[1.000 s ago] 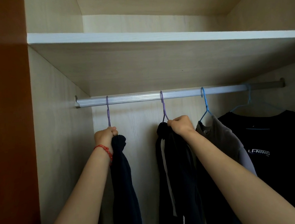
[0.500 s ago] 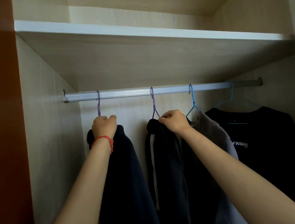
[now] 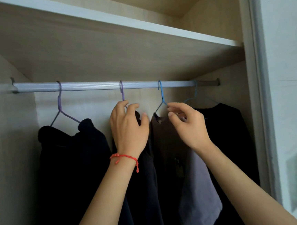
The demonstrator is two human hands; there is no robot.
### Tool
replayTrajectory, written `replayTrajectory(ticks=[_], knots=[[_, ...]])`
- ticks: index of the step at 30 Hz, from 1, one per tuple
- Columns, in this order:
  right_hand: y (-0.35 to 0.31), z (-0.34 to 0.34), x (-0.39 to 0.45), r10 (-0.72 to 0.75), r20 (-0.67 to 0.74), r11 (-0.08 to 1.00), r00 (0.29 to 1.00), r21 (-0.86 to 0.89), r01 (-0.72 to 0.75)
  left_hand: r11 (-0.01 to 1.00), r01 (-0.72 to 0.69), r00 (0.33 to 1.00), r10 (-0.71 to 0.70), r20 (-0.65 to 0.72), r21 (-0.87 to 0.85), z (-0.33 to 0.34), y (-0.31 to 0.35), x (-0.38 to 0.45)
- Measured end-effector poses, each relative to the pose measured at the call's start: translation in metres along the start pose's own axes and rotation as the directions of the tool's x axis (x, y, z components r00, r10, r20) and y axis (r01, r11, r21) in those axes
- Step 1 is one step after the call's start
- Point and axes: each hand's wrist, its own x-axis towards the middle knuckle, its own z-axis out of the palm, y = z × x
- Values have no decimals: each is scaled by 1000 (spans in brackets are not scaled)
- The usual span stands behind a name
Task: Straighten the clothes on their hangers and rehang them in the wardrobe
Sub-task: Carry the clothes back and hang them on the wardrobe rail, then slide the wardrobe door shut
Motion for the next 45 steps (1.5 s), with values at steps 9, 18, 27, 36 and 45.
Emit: replayTrajectory(ticks=[9, 18, 27, 36, 45], knots=[[100, -114, -13, 29, -405, 882, 914, -420, -215, 794, -598, 753, 603, -262, 108, 32, 71, 28], [158, -158, -34, 279, -403, 687, 872, -550, -475, 748, -528, 787, 609, -101, 402, 32, 89, 108], [171, -172, -30, 477, -407, 550, 779, -553, -626, 742, -442, 851, 525, -26, 504, 33, 68, 127], [169, -179, -30, 508, -400, 555, 763, -525, -645, 779, -431, 870, 492, -18, 456, 31, 73, 125], [123, -147, -59, 515, -353, 607, 781, -493, -623, 893, -383, 914, 403, -40, 234, 8, 79, 93]])
